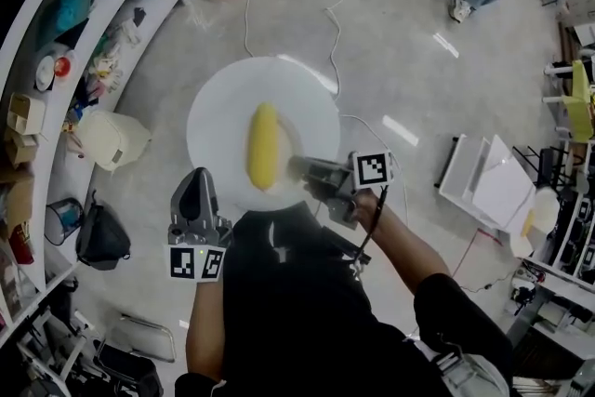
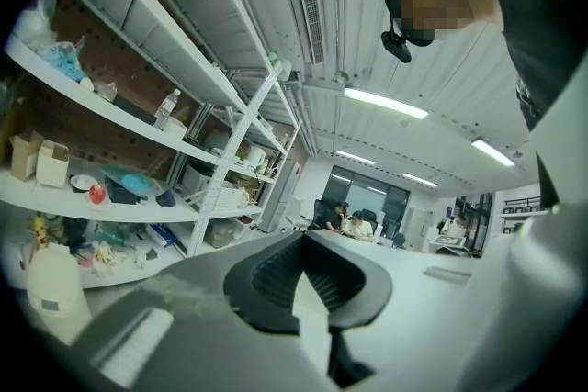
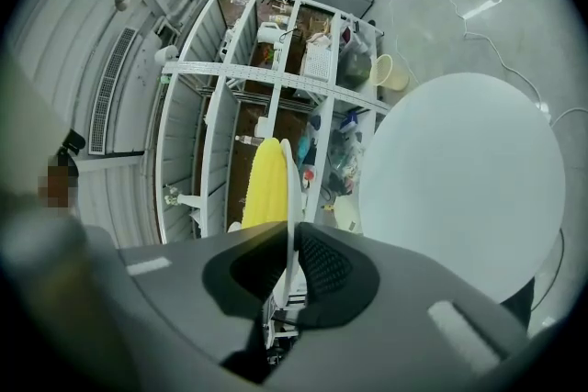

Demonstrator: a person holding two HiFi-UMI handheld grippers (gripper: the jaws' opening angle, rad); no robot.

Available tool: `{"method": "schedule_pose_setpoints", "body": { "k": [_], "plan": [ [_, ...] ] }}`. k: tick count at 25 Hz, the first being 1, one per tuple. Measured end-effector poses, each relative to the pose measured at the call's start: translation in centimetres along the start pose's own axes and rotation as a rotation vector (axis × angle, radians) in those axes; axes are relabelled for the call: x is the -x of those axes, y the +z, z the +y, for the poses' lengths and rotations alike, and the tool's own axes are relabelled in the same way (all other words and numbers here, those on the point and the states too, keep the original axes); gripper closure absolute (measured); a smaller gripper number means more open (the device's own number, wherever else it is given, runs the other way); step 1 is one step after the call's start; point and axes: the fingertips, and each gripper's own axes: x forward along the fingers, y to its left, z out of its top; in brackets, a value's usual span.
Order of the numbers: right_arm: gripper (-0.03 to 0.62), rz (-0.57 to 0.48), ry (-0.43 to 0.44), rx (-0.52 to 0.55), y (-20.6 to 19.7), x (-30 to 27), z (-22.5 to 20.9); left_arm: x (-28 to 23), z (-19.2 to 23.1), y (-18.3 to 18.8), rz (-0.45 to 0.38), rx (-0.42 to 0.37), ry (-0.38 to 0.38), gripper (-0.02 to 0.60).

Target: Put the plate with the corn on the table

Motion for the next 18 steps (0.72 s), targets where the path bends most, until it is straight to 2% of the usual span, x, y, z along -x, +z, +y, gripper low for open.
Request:
{"method": "schedule_pose_setpoints", "body": {
  "k": [8, 18],
  "plan": [
    [0.556, 0.099, 0.028, 0.031, 2.6, -2.2, -2.2, -3.0, 1.9, -2.1, -0.002, -0.004, 0.063, 0.577],
    [0.556, 0.177, 0.032, 0.058, 3.6, -4.3, -6.5, -5.8, 3.9, -5.1, -0.013, 0.014, 0.126, 0.577]
  ]
}}
